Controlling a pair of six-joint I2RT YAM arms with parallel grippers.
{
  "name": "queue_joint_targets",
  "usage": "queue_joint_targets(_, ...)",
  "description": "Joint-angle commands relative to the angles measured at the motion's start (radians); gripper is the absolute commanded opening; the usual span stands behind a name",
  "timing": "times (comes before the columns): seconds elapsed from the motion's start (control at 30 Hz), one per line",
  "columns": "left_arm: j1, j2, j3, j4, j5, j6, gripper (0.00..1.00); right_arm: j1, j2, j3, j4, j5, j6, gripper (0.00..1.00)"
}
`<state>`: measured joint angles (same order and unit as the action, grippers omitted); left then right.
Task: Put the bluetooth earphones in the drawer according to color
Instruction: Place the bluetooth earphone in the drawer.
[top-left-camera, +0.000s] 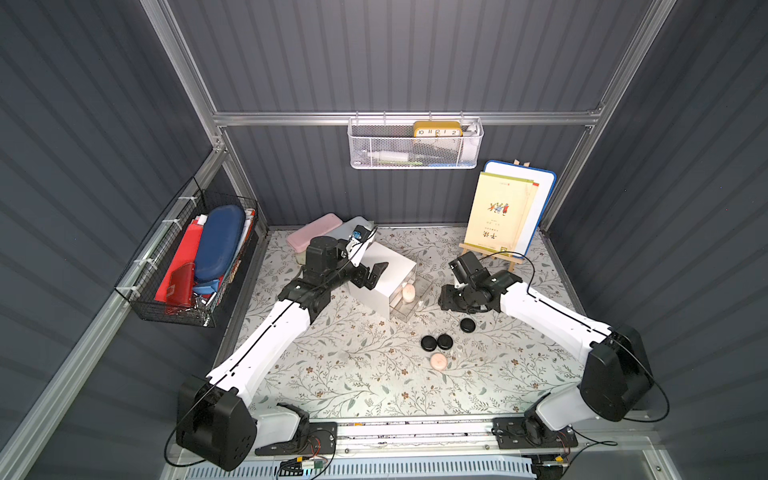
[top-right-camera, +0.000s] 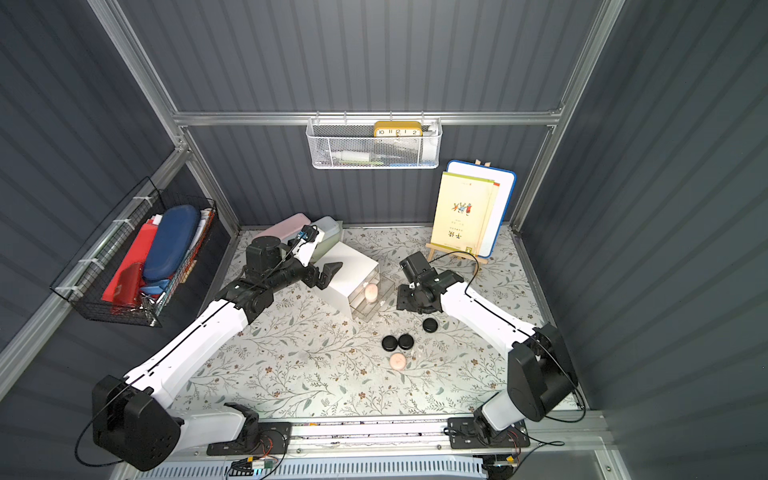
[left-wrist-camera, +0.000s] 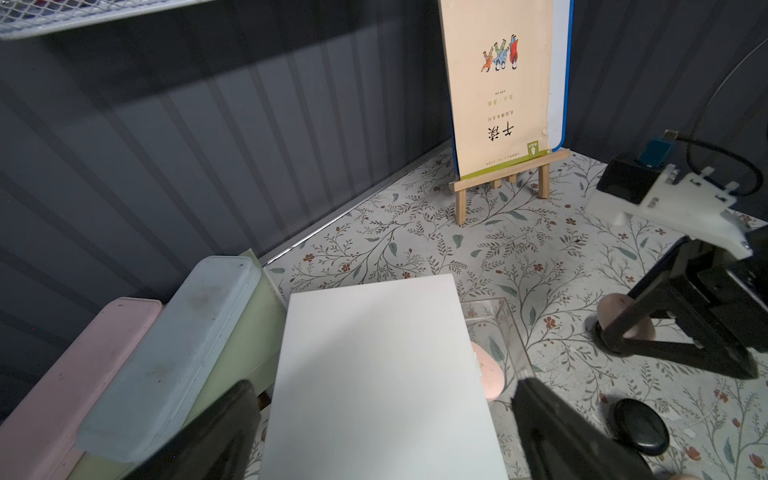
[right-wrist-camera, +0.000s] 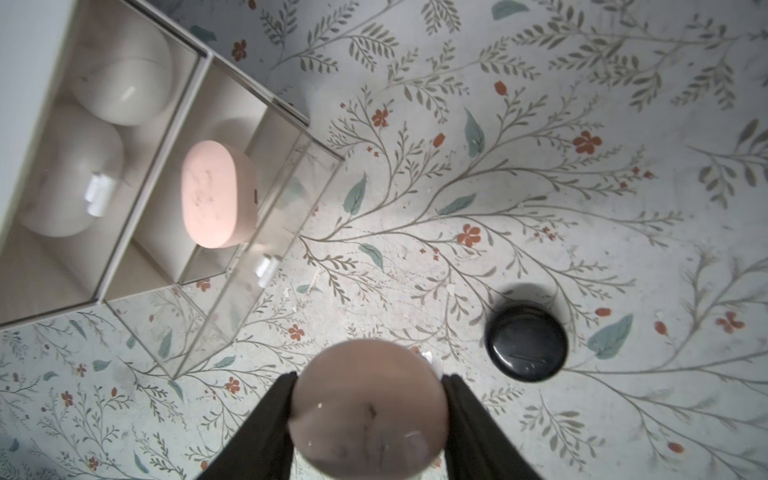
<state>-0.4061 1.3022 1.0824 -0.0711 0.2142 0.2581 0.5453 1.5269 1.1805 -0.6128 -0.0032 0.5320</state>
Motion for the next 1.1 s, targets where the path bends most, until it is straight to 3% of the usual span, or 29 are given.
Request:
queue_joint_targets(0.0, 0.009, -0.018, -0.015, 0.013, 0.022, -0.013, 0.99, 0.005, 0.022, 0.047, 0.05, -0.023, -0.023, 0.0)
queue_joint_targets(0.7, 0.047, -0.025, -0.038, 0.036, 0.018, -0.017, 0.99, 0.03, 0.206, 0.22, 0.111, -0.119, -0.028, 0.0)
queue_joint_targets(1.07, 0.05, -0.003, -0.036, 0.035, 0.016, -0.02, 0.99, 0.034, 0.243, 0.22, 0.14, -0.117, -0.006, 0.0)
